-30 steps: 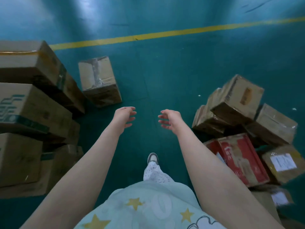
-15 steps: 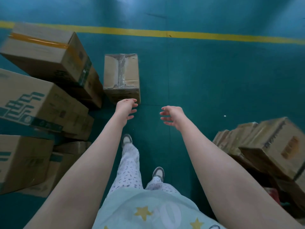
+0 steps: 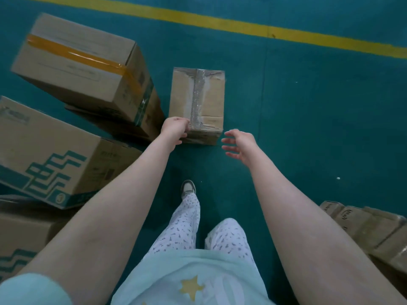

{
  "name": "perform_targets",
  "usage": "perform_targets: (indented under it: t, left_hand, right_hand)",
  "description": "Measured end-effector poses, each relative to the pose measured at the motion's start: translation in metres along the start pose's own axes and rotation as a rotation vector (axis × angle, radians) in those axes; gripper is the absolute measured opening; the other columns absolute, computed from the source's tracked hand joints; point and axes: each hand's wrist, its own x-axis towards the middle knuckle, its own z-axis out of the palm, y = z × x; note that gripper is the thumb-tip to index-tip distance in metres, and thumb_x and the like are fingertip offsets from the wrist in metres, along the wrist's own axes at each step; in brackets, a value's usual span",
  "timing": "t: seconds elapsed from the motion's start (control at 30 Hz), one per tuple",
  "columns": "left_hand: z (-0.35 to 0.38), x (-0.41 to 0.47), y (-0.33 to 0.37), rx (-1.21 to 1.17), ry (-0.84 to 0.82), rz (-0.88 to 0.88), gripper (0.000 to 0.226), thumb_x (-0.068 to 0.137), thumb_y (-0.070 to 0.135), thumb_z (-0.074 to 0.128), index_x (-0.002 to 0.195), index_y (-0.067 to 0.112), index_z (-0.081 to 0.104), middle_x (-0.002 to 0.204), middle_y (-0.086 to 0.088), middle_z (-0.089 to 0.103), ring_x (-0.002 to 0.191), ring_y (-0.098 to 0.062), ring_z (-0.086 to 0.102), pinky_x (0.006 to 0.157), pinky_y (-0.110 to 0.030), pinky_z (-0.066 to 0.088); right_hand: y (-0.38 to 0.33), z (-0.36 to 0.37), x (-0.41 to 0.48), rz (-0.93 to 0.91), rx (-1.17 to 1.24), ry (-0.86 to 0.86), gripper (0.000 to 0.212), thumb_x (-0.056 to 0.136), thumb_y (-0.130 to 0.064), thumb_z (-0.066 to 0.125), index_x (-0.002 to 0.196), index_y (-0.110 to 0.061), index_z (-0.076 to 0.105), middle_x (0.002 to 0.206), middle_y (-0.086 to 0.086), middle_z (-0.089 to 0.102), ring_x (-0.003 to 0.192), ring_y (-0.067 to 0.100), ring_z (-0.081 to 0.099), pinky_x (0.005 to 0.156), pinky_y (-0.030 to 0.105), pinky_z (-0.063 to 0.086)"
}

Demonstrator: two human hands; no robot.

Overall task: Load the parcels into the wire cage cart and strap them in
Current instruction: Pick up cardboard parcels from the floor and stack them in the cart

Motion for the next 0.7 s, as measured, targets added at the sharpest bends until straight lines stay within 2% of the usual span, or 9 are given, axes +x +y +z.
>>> perform_targets:
  t: [0.13,0.23,0.33,0.4,0.47,0.53,0.6,0.63,0.7]
  left_hand:
    - [-0.003,0.059,0.005,0.03,0.02,-0.015,0.017,0.098,0.015,0.041,0.103,0.019,0.057,0.105,-0.002,0.056,0.097,-0.019,0.053,0.082,-0.033,0.043]
    - [0.002,0.112,-0.001,0.04,0.041,-0.024,0.016,0.098,0.015,0.041,0.103,0.021,0.055,0.108,-0.001,0.052,0.105,-0.022,0.051,0.082,-0.033,0.042]
    - [0.009,0.167,-0.016,0.033,0.057,-0.04,0.027,0.098,0.017,0.042,0.122,0.021,0.052,0.123,-0.003,0.052,0.111,-0.021,0.048,0.081,-0.032,0.039]
    - [0.018,0.21,-0.033,0.025,0.081,-0.06,0.042,0.097,0.018,0.044,0.138,0.018,0.038,0.133,-0.004,0.047,0.105,-0.017,0.045,0.082,-0.029,0.036]
    - [0.022,0.243,-0.048,0.004,0.109,-0.075,0.054,0.097,0.02,0.045,0.146,0.018,0.024,0.141,-0.006,0.041,0.109,-0.02,0.044,0.083,-0.029,0.034]
    - [0.025,0.278,-0.062,-0.011,0.15,-0.091,0.062,0.097,0.021,0.046,0.15,0.019,0.013,0.147,-0.008,0.034,0.125,-0.024,0.041,0.09,-0.031,0.035]
    - [0.028,0.309,-0.077,-0.029,0.172,-0.119,0.065,0.098,0.023,0.045,0.151,0.016,0.009,0.149,-0.009,0.031,0.131,-0.026,0.037,0.099,-0.033,0.035]
    - [0.03,0.322,-0.083,-0.039,0.168,-0.139,0.064,0.098,0.026,0.045,0.151,0.015,0.012,0.148,-0.009,0.033,0.129,-0.026,0.039,0.098,-0.034,0.035]
    - [0.034,0.342,-0.093,-0.048,0.125,-0.175,0.058,0.096,0.034,0.046,0.147,0.013,0.025,0.138,-0.004,0.044,0.121,-0.024,0.044,0.096,-0.035,0.035]
  right_hand:
    - [-0.009,0.019,0.055,0.039,-0.025,0.028,0.013,0.095,-0.019,0.047,0.101,-0.012,0.057,0.088,0.003,0.061,0.072,0.017,0.057,0.064,0.027,0.047]
    - [-0.006,0.026,0.111,0.04,-0.044,0.068,0.016,0.096,-0.019,0.046,0.105,-0.012,0.057,0.097,0.006,0.058,0.085,0.022,0.056,0.07,0.03,0.048]
    - [0.003,0.033,0.171,0.04,-0.042,0.098,0.02,0.098,-0.02,0.044,0.114,-0.012,0.054,0.099,0.007,0.056,0.089,0.022,0.054,0.078,0.033,0.047]
    - [0.016,0.039,0.22,0.051,-0.051,0.119,0.023,0.097,-0.02,0.043,0.117,-0.012,0.051,0.096,0.005,0.055,0.09,0.022,0.054,0.08,0.035,0.047]
    - [0.025,0.044,0.258,0.042,-0.086,0.146,0.03,0.096,-0.023,0.045,0.123,-0.011,0.049,0.098,0.003,0.052,0.091,0.021,0.052,0.079,0.035,0.047]
    - [0.033,0.048,0.298,-0.008,-0.132,0.218,0.037,0.094,-0.025,0.048,0.128,-0.01,0.046,0.107,0.002,0.051,0.091,0.02,0.049,0.075,0.033,0.045]
    - [0.041,0.047,0.332,-0.044,-0.182,0.278,0.045,0.093,-0.03,0.05,0.134,-0.013,0.04,0.126,0.004,0.048,0.102,0.023,0.05,0.08,0.033,0.044]
    - [0.044,0.046,0.346,-0.046,-0.196,0.281,0.053,0.092,-0.035,0.052,0.139,-0.015,0.035,0.137,0.006,0.042,0.113,0.026,0.049,0.088,0.036,0.044]
    - [0.05,0.047,0.367,-0.025,-0.145,0.201,0.077,0.085,-0.048,0.059,0.147,-0.021,0.022,0.15,0.005,0.03,0.129,0.03,0.04,0.102,0.05,0.039]
